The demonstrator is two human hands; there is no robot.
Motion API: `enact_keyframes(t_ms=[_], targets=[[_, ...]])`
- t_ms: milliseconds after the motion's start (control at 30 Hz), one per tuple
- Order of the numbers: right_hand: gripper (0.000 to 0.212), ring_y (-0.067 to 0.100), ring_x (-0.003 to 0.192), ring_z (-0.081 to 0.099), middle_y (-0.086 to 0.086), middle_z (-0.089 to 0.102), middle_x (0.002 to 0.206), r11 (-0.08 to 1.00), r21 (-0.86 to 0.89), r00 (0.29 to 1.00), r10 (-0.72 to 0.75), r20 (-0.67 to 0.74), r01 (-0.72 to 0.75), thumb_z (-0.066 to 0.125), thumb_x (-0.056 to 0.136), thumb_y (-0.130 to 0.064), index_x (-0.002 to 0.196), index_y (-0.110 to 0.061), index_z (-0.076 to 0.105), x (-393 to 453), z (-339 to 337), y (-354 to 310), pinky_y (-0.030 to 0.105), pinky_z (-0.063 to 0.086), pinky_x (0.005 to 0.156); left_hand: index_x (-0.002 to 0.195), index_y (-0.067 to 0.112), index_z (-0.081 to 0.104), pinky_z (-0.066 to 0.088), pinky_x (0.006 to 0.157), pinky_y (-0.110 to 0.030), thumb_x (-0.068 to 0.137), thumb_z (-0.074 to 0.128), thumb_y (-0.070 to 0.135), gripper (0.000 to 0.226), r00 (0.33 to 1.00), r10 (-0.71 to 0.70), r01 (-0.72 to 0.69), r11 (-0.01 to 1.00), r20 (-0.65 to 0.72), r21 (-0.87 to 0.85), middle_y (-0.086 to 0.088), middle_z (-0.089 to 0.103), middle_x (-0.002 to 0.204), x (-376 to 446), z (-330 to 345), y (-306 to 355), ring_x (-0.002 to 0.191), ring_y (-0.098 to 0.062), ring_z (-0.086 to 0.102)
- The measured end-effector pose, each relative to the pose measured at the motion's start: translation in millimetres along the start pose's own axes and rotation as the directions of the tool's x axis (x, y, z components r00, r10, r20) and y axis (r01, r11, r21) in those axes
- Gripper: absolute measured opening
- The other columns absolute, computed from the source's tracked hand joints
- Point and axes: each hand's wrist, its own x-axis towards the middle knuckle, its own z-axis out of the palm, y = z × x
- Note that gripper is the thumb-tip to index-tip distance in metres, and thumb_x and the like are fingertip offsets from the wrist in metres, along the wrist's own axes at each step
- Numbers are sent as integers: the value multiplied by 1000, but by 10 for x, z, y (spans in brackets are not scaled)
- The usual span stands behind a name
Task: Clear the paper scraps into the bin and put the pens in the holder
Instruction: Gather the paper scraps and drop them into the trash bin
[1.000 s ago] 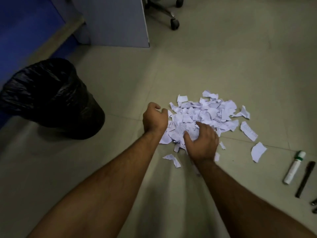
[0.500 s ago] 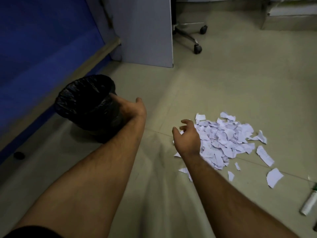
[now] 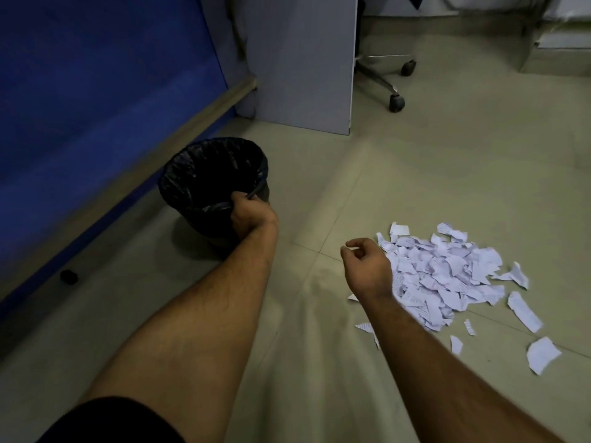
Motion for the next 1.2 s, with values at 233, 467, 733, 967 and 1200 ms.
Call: enact_keyframes(t_ms=[233,467,733,967,1200], targets=[[23,20,91,64,-3,70,101,980,-197,998,-39,-58,27,65,88,-31,108,-21,65,77,-433,520,30,46,77,107,15,62,51,79,-36,95,57,31,21,980,190,-189,982,54,-19,-17,69,108,-665,322,-44,101,-35,65],[57,31,116,55,9,60,125,860,-510,1000,2,12,5,73,76,-44,125,-22,57,74,-807,1219,43,49,93,95,19,62,51,68,-33,91,57,33,15,903,416,-407,908,102,-101,-12,73,82,-1095,638,-183,81,-34,68],[79,34,136,41,11,45,148,818,-574,991,107,81,-41,70,79,-53,145,-21,43,27,-899,1581,45,41,108,105,17,61,54,69,-30,92,54,27,17,894,438,-412,886,96,-212,-10,72,81,-1314,736,-182,79,-30,69],[58,32,123,54,10,59,131,927,-374,1000,-15,-1,14,71,81,-35,133,-15,56,92,-924,1319,42,45,100,128,14,50,54,81,-33,87,53,10,41,658,721,-689,693,220,-213,-8,57,105,-1684,809,-445,89,-26,62],[69,31,128,49,11,54,139,835,-546,998,-55,39,67,72,78,-36,140,-16,50,238,-1098,1421,41,42,103,137,19,45,43,100,-40,86,61,22,53,441,454,-830,535,774,159,-10,49,134,-1882,1174,-877,124,-30,47]])
